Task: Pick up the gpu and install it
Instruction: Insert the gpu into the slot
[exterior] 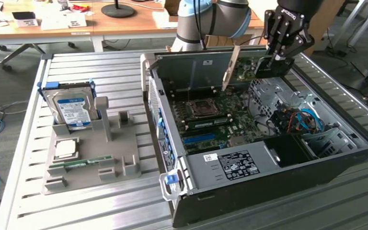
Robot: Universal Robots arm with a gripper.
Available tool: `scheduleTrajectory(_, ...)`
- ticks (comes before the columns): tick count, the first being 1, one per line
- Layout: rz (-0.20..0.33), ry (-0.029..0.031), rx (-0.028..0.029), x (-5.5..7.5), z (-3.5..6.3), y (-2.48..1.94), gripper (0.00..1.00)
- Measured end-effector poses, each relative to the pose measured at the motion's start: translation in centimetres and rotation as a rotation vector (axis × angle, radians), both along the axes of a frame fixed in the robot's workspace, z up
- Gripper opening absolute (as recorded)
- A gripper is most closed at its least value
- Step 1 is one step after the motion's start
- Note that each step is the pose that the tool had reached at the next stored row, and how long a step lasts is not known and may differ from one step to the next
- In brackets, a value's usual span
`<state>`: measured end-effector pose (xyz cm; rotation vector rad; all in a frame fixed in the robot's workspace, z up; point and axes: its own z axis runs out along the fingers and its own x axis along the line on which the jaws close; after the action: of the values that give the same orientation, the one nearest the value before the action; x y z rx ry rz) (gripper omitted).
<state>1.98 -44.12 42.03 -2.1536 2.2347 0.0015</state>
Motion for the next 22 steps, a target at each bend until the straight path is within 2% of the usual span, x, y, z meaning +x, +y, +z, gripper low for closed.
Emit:
scheduleTrajectory(3, -0.031, 0.0001, 0.0, -0.01, -0.03, 0.0, 0.27)
scheduleTrajectory(10, -0.031, 0.0, 0.0, -0.02, -0.04, 0.0, 0.27)
scheduleTrajectory(14, -0.023, -0.0026, 0.0007, -0.18, -0.15, 0.0, 0.27)
scheduleTrajectory(22, 0.016, -0.0029, 0.0012, -0.2, -0.21, 0.0, 0.27)
